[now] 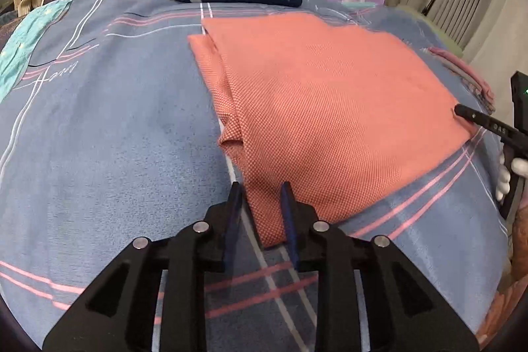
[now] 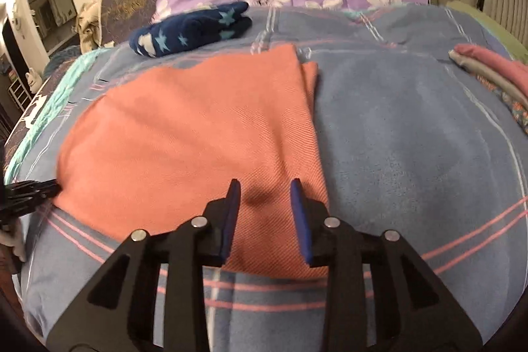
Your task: Fold small clothes
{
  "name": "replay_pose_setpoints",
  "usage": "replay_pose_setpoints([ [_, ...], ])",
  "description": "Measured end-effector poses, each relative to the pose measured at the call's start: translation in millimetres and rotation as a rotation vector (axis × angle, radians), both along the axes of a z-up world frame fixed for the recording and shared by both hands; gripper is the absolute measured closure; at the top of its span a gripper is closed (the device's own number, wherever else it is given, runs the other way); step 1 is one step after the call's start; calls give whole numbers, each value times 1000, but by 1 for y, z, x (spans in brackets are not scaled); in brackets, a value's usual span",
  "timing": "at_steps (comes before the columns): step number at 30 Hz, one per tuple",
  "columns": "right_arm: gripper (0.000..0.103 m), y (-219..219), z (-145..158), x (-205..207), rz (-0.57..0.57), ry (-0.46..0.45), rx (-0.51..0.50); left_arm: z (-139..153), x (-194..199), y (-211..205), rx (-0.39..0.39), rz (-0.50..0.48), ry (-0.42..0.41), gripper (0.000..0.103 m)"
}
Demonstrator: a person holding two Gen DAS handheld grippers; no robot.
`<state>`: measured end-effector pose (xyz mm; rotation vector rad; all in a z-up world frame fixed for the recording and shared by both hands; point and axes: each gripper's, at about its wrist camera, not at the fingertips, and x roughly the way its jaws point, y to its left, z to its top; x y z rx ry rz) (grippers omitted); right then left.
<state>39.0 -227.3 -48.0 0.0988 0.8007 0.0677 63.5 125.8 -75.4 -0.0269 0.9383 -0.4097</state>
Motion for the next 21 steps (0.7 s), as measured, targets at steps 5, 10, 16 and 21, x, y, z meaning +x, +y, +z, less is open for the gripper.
replay_pose_setpoints([
  [5,59,1,0,-10,-23,13,-64,6,-8,6,-1,21,8,77],
  [10,57,42,10,-30,29,-24,-174,22,-16,18,-48,64,-37,77],
  [16,54,169,14,-62,426,-175,-369,32,-13,53,-152,186,-66,75],
  [21,49,258,-6,-75,662,-257,-564,13,-20,78,-239,259,-12,73],
])
